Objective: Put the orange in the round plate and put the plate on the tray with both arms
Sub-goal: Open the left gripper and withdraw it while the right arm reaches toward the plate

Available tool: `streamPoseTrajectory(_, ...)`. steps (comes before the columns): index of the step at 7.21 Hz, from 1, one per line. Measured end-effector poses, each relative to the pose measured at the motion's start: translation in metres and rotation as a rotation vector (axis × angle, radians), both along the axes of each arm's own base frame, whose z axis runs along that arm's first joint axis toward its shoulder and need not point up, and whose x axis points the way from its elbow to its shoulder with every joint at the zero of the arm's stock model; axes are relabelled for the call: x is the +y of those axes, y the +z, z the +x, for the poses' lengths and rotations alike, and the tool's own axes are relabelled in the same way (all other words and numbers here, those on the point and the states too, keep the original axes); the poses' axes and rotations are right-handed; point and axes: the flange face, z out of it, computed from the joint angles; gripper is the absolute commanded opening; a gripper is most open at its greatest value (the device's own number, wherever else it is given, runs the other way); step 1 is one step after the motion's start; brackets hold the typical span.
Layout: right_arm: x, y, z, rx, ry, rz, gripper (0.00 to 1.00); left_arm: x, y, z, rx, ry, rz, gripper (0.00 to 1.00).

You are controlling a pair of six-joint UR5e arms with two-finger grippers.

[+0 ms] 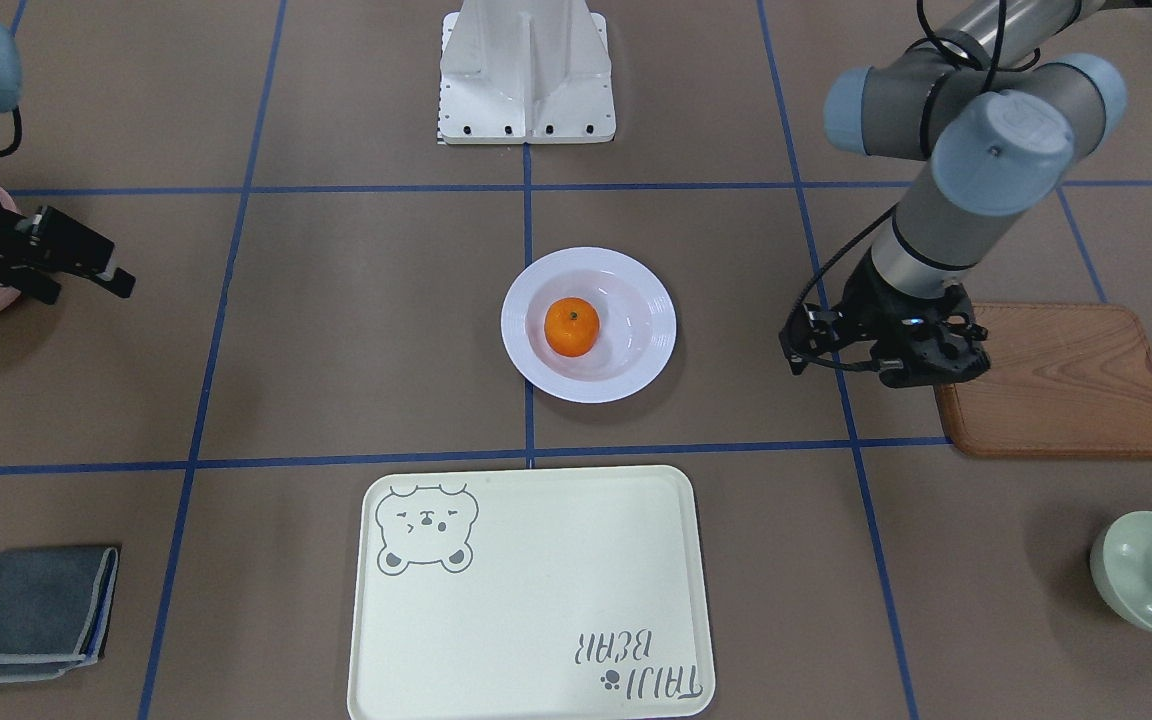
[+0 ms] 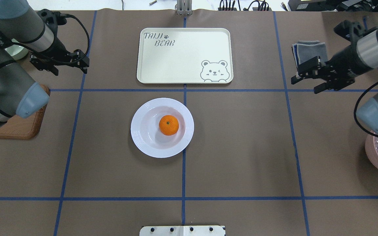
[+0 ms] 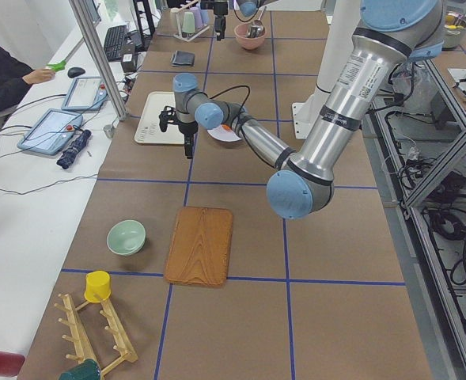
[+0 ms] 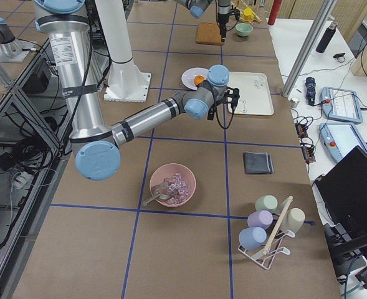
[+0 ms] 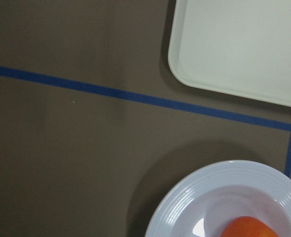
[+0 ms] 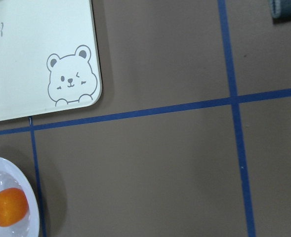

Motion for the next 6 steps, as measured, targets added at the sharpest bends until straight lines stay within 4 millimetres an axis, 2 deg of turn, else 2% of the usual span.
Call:
streamPoseTrajectory(1, -0.001, -0.01, -0.032, -0.061, 0.016, 0.003, 1.0, -0.009, 0.008, -0.012, -0.016, 0.036, 0.048, 0.99)
streamPoseTrajectory(3, 0.006, -0.051, -0.098, -0.152, 0.082, 0.018, 1.0, -0.021, 0.022, -0.027, -0.04, 0.067, 0.082, 0.99)
streamPoseTrajectory(4, 0.016, -0.065, -0.127, -0.177, 0.103, 0.029, 1.0, -0.025, 0.029, -0.029, -0.05, 0.067, 0.078, 0.99)
streamPoseTrajectory(6, 0.048, -0.075, -0.175, -0.256, 0.17, 0.034, 1.0, -0.033, 0.043, -0.034, -0.095, 0.049, 0.081, 0.99)
